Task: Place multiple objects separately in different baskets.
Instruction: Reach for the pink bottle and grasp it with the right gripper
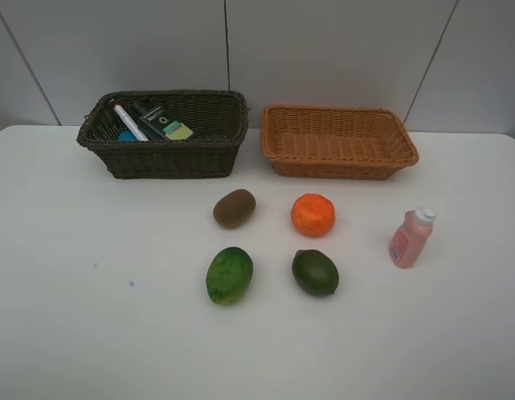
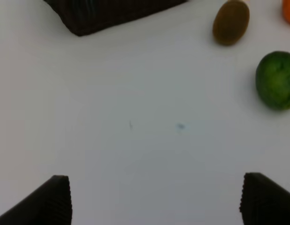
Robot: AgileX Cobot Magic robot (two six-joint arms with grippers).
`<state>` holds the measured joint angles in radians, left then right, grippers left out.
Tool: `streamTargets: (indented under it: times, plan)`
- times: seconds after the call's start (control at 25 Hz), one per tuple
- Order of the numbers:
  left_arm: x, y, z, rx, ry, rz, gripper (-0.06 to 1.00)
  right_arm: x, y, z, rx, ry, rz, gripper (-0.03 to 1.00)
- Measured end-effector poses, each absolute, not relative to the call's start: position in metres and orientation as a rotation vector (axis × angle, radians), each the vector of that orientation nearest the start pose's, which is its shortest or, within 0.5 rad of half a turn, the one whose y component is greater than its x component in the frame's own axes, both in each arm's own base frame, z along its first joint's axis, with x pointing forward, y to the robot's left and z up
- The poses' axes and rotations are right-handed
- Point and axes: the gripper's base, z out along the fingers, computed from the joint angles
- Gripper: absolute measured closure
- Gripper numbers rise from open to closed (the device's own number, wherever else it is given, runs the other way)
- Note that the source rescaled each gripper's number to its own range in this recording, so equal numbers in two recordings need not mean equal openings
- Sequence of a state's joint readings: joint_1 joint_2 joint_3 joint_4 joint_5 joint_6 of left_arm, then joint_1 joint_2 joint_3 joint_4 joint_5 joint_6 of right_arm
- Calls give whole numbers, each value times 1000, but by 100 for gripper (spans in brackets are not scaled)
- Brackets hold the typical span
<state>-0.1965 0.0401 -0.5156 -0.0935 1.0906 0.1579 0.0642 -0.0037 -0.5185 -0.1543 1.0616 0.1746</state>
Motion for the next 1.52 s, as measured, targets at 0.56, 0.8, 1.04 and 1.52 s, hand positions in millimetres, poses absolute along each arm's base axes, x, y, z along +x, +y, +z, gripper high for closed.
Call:
streamTargets:
  times: [0.56, 0.8, 1.04, 1.52]
  plan:
    - [-8, -6, 279, 317, 2019, -168, -2, -7, -13, 283, 120, 2010, -32, 2]
    - [-8, -6, 279, 313, 2020, -172, -2, -7, -13, 283, 120, 2010, -32, 2]
    - [-8, -6, 279, 298, 2023, -181, -2, -7, -13, 283, 120, 2010, -32, 2]
    - [-8, -7, 279, 245, 2028, -152, -2, -7, -13, 283, 120, 2010, -32, 2]
